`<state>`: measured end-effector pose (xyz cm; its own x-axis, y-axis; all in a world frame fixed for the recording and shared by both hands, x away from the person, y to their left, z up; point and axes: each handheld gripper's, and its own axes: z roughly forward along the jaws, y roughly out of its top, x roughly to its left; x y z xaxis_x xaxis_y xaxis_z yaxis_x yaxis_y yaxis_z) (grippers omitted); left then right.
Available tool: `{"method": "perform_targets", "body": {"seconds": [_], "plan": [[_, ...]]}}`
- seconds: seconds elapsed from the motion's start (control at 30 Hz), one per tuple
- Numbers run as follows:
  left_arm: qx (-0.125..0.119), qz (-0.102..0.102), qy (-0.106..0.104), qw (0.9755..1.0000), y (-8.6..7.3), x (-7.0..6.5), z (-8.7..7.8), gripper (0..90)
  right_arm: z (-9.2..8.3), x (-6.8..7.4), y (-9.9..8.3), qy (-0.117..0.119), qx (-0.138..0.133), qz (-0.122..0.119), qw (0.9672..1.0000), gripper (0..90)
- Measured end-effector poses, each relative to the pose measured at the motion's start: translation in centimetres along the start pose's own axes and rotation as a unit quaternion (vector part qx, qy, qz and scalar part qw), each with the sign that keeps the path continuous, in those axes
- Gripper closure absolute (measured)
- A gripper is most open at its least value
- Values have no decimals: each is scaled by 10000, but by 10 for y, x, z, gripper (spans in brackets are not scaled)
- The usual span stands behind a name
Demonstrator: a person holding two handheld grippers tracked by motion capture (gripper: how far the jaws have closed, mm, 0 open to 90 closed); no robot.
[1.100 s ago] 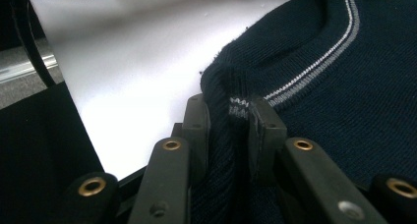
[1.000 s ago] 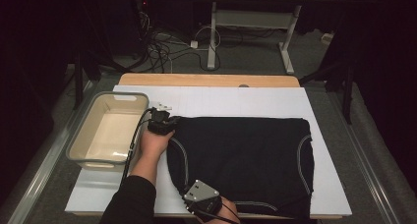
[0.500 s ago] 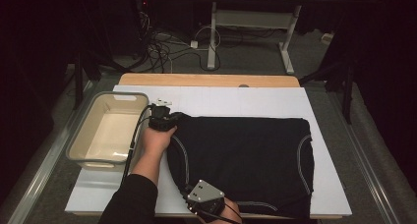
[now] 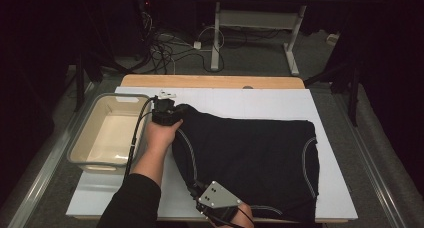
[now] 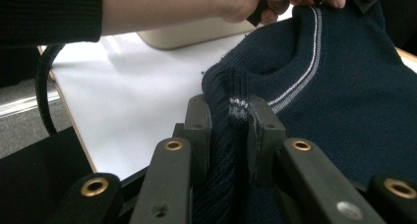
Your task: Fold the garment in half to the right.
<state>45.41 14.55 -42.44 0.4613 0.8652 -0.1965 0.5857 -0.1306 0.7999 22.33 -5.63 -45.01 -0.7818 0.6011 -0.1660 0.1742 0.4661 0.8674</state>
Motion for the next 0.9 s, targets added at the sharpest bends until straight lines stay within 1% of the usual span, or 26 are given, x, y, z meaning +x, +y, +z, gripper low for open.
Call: {"method": "perform_targets", "body": {"seconds": [0.07,0.13,0.2,0.27,0.33,0.43,0.53,0.63,0.67,0.73,0.8,0.87,0.9], "plan": [[-18,69,21,10000,6,-4,-2,779,-5,-2,4,-52,-61,-22,10000,751],[-44,89,35,9999,12,-8,-4,773,-9,-3,6,-90,-118,-23,9999,750],[-43,123,100,9999,15,-11,-6,777,-11,-4,8,-118,-150,-21,9998,750],[-40,104,152,9998,17,-11,-7,781,-12,-4,9,-127,-166,-25,9998,751],[-37,43,195,9998,17,-8,-10,781,-12,-3,10,-111,-176,-33,9998,750],[21,54,303,9995,18,-2,-17,781,-9,0,14,-93,-168,-87,9998,751],[9,-9,417,9991,20,6,-30,781,-5,4,23,-21,-223,-160,9996,751],[-64,-95,515,9986,24,13,-46,781,-1,9,33,66,-319,-220,9992,751],[-32,-105,568,9983,25,16,-52,781,1,12,38,120,-363,-226,9990,751],[9,-94,678,9977,25,22,-61,780,4,17,45,191,-418,-286,9985,751],[39,-84,724,9973,25,26,-67,779,6,22,50,237,-478,-353,9980,750],[141,-43,705,9974,24,27,-68,778,7,25,51,274,-490,-393,9976,751],[171,-8,731,9972,23,26,-67,777,8,25,50,274,-465,-396,9978,751]]}}
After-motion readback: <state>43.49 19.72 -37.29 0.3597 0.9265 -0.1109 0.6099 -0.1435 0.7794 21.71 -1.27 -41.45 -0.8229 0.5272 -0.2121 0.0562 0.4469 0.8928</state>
